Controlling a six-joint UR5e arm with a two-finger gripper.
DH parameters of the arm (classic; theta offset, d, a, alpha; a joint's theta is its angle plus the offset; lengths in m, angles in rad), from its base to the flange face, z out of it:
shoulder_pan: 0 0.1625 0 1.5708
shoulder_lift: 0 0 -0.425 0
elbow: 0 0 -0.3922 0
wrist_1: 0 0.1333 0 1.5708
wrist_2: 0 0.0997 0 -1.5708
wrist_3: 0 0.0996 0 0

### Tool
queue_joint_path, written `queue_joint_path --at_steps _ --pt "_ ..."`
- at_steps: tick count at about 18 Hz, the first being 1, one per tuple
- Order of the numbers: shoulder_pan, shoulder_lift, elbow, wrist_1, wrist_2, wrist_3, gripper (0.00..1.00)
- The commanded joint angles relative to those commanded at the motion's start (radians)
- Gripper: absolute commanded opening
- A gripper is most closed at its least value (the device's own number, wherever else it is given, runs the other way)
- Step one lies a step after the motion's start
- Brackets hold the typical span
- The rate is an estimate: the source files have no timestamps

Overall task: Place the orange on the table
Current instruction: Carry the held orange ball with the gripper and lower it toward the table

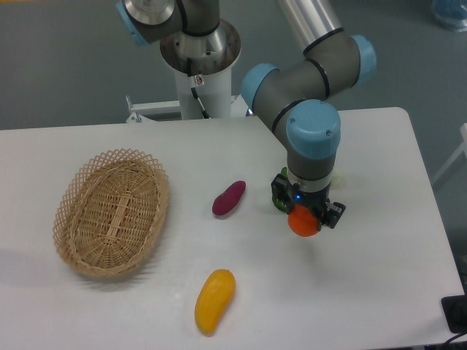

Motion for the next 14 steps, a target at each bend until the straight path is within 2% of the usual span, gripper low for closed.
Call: queue_joint_path --at_steps 5,10,14 --pt "-0.002 -0.011 0.009 0.000 0.000 -0.008 0.33" --pt "-0.008 -0.032 0.003 0.011 -0.005 -0.135 0.34" --pt "-0.028 -0.052 -0.015 0.064 -0.003 -0.218 0.33"
